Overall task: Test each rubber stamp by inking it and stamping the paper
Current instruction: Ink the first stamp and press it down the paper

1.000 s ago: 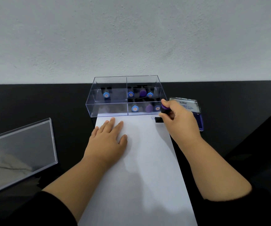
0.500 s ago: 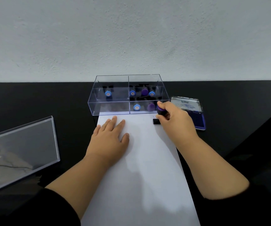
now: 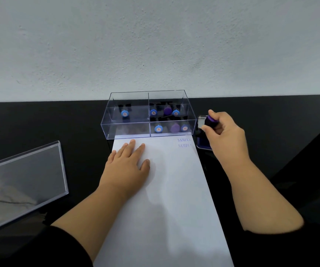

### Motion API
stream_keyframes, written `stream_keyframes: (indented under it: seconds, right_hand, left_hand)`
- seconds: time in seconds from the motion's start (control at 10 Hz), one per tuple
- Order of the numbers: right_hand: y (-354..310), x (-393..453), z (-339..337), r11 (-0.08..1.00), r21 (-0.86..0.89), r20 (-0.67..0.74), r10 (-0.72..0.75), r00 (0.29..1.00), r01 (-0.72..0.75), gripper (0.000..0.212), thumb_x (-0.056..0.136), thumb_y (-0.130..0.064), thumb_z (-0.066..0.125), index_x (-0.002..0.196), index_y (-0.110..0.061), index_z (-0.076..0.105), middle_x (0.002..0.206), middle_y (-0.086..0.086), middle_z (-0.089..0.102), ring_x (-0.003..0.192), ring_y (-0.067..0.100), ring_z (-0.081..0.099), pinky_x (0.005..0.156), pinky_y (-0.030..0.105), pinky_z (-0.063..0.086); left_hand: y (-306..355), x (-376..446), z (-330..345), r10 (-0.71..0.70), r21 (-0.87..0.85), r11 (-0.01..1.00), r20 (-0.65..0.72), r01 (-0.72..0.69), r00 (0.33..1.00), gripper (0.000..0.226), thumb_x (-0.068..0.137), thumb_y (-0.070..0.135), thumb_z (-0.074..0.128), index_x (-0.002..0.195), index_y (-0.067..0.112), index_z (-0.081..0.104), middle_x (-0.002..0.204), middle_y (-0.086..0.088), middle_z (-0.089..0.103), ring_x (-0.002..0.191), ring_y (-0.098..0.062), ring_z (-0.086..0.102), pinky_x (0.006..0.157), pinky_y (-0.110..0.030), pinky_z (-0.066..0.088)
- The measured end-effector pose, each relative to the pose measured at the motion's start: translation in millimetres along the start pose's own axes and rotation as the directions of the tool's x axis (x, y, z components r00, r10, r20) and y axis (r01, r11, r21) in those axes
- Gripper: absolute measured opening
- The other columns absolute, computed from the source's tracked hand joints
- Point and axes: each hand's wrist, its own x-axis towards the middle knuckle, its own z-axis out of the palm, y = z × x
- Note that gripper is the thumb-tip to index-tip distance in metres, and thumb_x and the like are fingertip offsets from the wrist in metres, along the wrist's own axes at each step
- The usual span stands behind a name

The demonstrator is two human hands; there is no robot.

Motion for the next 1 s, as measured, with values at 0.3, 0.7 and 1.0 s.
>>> stream_keyframes:
  seconds: [0.3, 0.7, 1.0]
  right_hand:
    - [2.3, 2.3, -5.2, 0.999, 0.028, -0.019, 0.037, 0.999, -0.036, 0.031, 0.088, -0.017, 0.063, 0.118, -0.026, 0.058, 0.089, -0.011, 0.061, 0.084, 0.008, 0.060, 0.075, 0.018, 0.045]
    - [5.3, 4.3, -9.6, 0.998, 0.033, -0.035, 0.049, 0.998, -0.048, 0.034, 0.089, -0.018, 0.063, 0.120, -0.028, 0.056, 0.094, -0.004, 0.063, 0.086, 0.011, 0.060, 0.073, 0.018, 0.043]
    - [4.2, 2.5, -10.5, 0.999, 0.012, -0.034, 0.036, 0.999, -0.036, 0.034, 0.089, -0.018, 0.062, 0.121, -0.027, 0.056, 0.096, -0.004, 0.062, 0.087, 0.010, 0.059, 0.074, 0.019, 0.044]
  left_hand:
    - [0.9, -0.8, -0.3, -0.002, 0.003, 1.000, -0.011, 0.003, 1.000, 0.055, 0.100, 0.046, 0.020, 0.152, 0.035, 0.005, 0.160, 0.008, -0.006, 0.146, -0.011, -0.006, 0.117, -0.031, -0.006]
    - [0.6, -0.4, 0.1, 0.000, 0.002, 1.000, -0.010, 0.000, 1.000, 0.055, 0.101, 0.046, 0.020, 0.151, 0.035, 0.004, 0.160, 0.008, -0.006, 0.146, -0.011, -0.006, 0.117, -0.031, -0.006]
    - [-0.3, 0.6, 0.5, 0.005, 0.010, 1.000, 0.001, -0.005, 1.000, 0.055, 0.101, 0.047, 0.019, 0.152, 0.034, 0.004, 0.160, 0.007, -0.006, 0.147, -0.012, -0.006, 0.117, -0.032, -0.005]
